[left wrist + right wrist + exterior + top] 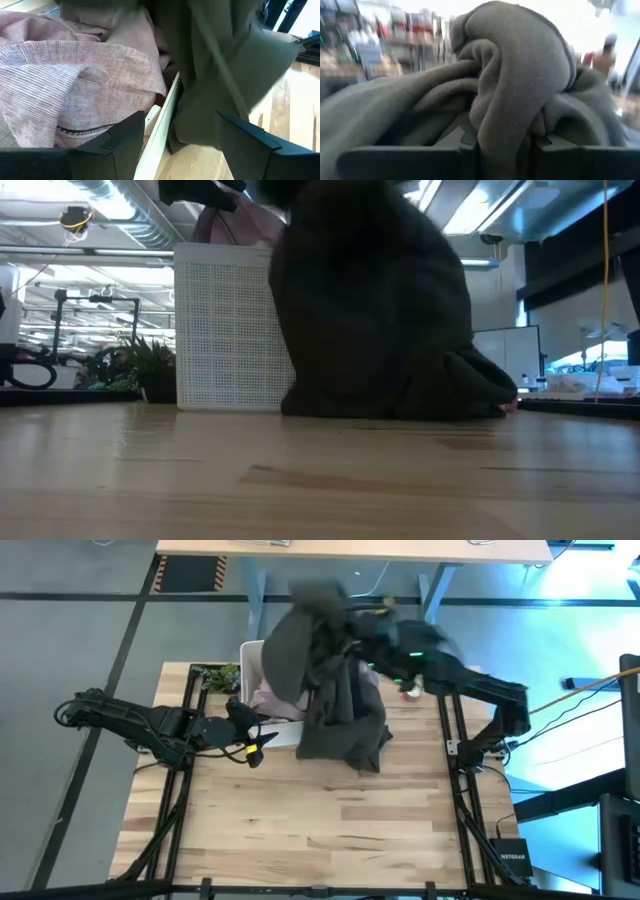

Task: Sort clothes
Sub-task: Put the brown jacket into the white laundry bin

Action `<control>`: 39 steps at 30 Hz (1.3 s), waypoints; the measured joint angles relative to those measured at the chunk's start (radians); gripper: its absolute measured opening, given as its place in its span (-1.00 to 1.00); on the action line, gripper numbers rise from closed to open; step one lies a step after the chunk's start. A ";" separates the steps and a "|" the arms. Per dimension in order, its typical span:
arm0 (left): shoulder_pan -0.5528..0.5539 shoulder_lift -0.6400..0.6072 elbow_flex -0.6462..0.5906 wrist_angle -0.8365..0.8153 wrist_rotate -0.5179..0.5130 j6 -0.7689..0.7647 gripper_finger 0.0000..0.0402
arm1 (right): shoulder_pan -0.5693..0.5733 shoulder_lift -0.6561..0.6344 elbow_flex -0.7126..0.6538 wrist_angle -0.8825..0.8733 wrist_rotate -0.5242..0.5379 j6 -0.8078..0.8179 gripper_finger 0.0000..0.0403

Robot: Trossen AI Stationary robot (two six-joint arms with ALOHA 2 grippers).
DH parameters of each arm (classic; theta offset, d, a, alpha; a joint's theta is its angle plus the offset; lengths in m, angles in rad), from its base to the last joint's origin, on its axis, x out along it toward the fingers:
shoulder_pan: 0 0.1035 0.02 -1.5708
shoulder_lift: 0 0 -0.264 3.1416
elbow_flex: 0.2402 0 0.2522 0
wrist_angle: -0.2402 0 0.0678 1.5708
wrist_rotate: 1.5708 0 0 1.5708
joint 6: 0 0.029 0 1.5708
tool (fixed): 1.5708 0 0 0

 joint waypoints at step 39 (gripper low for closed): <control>-0.002 0.000 0.000 -0.004 0.001 -0.023 0.16 | 0.464 0.006 -0.241 -1.314 0.236 0.714 0.48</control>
